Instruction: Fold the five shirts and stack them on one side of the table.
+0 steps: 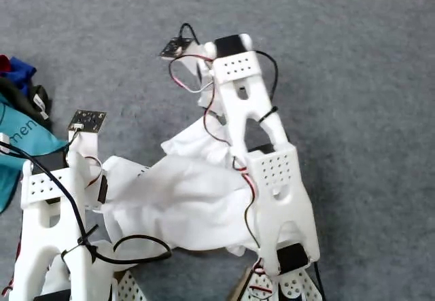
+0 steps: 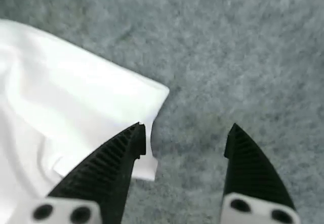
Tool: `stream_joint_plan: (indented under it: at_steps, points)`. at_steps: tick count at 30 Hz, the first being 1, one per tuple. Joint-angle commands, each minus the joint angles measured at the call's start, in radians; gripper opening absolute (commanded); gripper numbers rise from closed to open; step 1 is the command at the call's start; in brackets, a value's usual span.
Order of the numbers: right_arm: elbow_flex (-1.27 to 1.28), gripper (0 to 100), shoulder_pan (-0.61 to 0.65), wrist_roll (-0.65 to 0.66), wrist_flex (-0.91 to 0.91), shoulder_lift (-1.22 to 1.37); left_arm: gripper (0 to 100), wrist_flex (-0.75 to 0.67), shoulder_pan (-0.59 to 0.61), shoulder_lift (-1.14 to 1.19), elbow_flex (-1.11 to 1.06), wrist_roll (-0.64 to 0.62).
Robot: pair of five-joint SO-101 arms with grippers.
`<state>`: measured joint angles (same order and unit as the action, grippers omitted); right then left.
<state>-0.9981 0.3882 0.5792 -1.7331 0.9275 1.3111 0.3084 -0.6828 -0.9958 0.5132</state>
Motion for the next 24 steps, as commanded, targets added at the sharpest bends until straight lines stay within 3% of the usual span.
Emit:
stream_joint_plan:
  at_steps: [1, 12, 24]
  points:
    - [-0.008, 26.9, 0.022, -0.049, 0.064, 0.002, 2, -0.003, 0.003, -0.008, 0.006, -0.008]
    - [-0.081, 26.8, 0.024, -0.127, 0.086, 0.139, 2, -0.029, 0.003, -0.007, -0.043, -0.008]
    - [-0.294, 26.7, 0.042, -0.149, -0.054, 0.179, 2, -0.028, 0.003, -0.007, -0.049, -0.008]
